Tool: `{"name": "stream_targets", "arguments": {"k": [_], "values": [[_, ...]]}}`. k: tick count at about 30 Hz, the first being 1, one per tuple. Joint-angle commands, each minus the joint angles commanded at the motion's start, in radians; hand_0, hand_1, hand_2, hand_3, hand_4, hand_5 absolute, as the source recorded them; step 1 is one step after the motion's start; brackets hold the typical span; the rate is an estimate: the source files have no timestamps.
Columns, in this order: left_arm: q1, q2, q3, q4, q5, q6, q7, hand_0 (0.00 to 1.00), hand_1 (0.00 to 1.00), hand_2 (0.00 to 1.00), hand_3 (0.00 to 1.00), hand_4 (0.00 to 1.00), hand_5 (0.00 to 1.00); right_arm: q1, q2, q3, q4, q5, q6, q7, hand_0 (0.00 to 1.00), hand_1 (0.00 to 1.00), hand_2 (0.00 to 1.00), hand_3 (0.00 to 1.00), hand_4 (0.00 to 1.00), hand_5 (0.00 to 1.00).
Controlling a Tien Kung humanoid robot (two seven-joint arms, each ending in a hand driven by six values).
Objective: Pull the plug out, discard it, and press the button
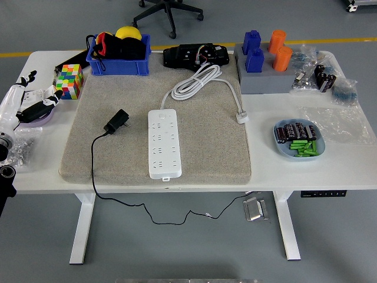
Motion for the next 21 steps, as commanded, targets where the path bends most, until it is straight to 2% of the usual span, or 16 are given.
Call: {"name": "stream_targets", "arguments": {"k": [21], "values": [[0.005, -0.001, 0.003, 0.003, -0.008, -0.004, 0.005, 0.998, 0.997, 0.981, 0.971, 0.777, 0.587, 0.001, 0.001, 0.001, 0.001, 0.001, 0.0, 0.0, 0.767, 0.729, 0.724, 0.713, 0.883, 0.658]]}}
